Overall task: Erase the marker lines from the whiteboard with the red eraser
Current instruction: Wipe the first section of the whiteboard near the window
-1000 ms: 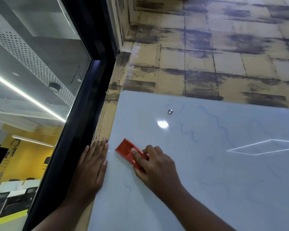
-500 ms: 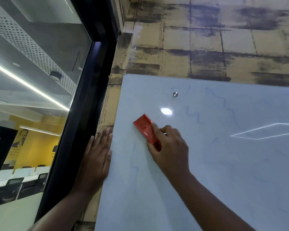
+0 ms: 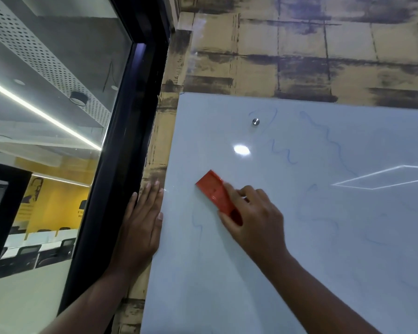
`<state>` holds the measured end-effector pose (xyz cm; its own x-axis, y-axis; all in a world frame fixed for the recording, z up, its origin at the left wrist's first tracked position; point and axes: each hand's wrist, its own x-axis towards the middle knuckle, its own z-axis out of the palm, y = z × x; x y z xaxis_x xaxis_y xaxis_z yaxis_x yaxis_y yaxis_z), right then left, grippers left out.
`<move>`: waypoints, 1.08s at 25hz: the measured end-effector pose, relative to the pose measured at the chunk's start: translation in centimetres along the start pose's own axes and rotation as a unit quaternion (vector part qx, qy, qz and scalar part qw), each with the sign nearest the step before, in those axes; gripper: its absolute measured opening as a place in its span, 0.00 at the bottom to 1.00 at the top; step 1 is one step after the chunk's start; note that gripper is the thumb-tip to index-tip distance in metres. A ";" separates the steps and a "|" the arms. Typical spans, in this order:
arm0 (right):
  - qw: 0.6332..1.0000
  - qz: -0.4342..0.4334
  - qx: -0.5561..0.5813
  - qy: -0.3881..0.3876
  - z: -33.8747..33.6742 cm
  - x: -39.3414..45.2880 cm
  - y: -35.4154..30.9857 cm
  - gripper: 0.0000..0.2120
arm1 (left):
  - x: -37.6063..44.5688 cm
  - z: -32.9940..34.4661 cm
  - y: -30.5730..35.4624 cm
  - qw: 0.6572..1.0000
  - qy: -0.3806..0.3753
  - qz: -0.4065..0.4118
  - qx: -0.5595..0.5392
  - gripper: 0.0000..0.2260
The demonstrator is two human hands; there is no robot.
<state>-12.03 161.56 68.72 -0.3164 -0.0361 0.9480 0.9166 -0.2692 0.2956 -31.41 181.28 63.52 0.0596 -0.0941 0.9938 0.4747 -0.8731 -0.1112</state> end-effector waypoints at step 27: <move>0.974 0.226 0.035 -0.010 -1.8 -3.7 -1.0 0.30 | -4.5 -0.2 0.7 0.999 -0.012 -0.031 0.006 0.24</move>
<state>-12.21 160.27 64.71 0.1266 -0.1155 0.9852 0.9759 -0.1637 -0.1445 -31.46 180.99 58.98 0.0505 -0.0275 0.9983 0.4886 -0.8712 -0.0487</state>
